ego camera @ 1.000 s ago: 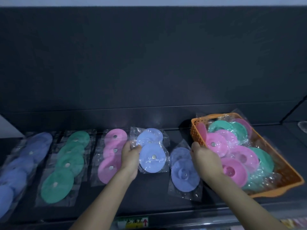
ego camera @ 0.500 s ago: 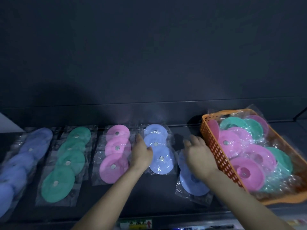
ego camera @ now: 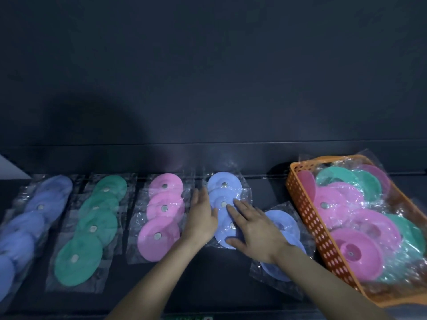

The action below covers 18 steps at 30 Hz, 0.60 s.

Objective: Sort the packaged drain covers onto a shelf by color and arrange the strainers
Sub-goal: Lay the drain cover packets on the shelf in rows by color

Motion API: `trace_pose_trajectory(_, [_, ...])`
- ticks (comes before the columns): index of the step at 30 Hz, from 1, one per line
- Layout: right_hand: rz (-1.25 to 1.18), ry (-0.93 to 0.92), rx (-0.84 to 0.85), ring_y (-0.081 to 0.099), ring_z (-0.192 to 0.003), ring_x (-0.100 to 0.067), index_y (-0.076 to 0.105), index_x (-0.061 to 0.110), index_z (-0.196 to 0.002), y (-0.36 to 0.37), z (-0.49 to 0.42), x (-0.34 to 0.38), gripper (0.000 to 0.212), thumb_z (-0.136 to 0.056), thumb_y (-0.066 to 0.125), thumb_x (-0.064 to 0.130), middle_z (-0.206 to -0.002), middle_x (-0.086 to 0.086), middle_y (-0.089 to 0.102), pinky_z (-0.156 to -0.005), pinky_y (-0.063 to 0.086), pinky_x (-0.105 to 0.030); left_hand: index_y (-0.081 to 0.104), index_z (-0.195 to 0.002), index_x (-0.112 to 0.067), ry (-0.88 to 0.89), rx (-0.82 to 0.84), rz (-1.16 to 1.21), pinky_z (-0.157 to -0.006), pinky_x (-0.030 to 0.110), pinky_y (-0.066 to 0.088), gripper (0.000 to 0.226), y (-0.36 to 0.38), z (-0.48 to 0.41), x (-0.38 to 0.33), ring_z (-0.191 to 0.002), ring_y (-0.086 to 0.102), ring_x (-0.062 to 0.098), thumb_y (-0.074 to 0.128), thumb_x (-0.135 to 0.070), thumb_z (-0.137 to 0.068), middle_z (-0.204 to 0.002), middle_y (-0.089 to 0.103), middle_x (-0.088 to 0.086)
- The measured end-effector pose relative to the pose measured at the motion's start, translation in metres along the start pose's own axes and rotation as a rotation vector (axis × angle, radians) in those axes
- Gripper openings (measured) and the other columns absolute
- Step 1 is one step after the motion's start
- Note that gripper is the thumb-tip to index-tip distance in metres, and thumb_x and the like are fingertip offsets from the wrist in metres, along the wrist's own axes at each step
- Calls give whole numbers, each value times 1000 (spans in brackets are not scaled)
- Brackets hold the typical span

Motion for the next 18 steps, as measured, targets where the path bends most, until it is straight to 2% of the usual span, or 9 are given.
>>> trace_pose_trajectory(2, [-42, -20, -7, 3, -146, -20, 8, 23, -150, -1, 2, -1, 87, -80, 22, 71, -159, -4, 5, -119, 7, -36, -1, -151, -14, 29, 10, -182, -116, 31, 7, 61, 3, 4, 1, -146, -8, 23, 34, -21, -101, -158, -14, 8])
trace_pose_trajectory(4, [-123, -17, -94, 18, -144, -21, 23, 19, -148, -7, 7, -5, 81, -85, 20, 70, -155, -7, 22, -118, 14, -37, -1, -151, -17, 105, -9, -361, -118, 36, 3, 61, 5, 7, 1, -145, -16, 23, 32, -29, -101, -157, -20, 5])
trace_pose_trajectory(6, [-107, 39, -236, 43, -132, -26, 46, 11, -137, -16, 15, -14, 64, -95, 23, 54, -142, -13, 46, -111, 26, -43, 2, -151, -18, 178, 2, -447, -117, 35, -4, 62, 6, 9, 1, -144, -20, 20, 29, -41, -100, -158, -19, 2])
trace_pose_trajectory(8, [-54, 147, -303, 56, -119, -31, 61, 5, -120, -21, 23, -26, 52, -92, 32, 38, -126, -16, 60, -103, 36, -48, 4, -151, -21, 205, 59, -455, -117, 33, -7, 66, 11, 10, 3, -144, -20, 18, 28, -51, -98, -158, -16, 0])
trace_pose_trajectory(11, [-34, 278, -290, 55, -119, -36, 63, 1, -115, -19, 31, -47, 49, -89, 37, 33, -121, -20, 62, -99, 42, -51, 1, -151, -26, 151, 159, -378, -117, 33, 0, 71, 19, 14, 3, -145, -19, 19, 33, -55, -95, -158, -18, 2])
trace_pose_trajectory(14, [-73, 357, -279, 50, -123, -40, 60, -5, -118, -18, 41, -64, 47, -88, 46, 28, -125, -27, 57, -103, 36, -47, 0, -151, -24, 110, 177, -324, -117, 34, 2, 73, 23, 14, 2, -145, -15, 22, 38, -52, -95, -158, -17, 6])
trace_pose_trajectory(16, [-89, 370, -269, 47, -127, -39, 58, -6, -121, -22, 48, -70, 47, -90, 46, 27, -130, -27, 53, -107, 30, -41, 1, -151, -23, 111, 173, -321, -117, 34, 2, 71, 23, 14, 0, -145, -14, 22, 37, -49, -96, -158, -17, 7])
trace_pose_trajectory(18, [-109, 372, -239, 36, -136, -33, 49, -1, -132, -28, 56, -73, 48, -96, 45, 30, -142, -22, 42, -112, 21, -29, 0, -152, -22, 118, 171, -332, -117, 35, 2, 69, 24, 14, -2, -146, -14, 23, 34, -47, -98, -158, -16, 8])
Point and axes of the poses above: each hand's wrist, its own z-axis away from the middle knuckle, its own y-axis out of the palm, x = y × z, the point moved 2 cm from there along -z, towards the middle knuckle
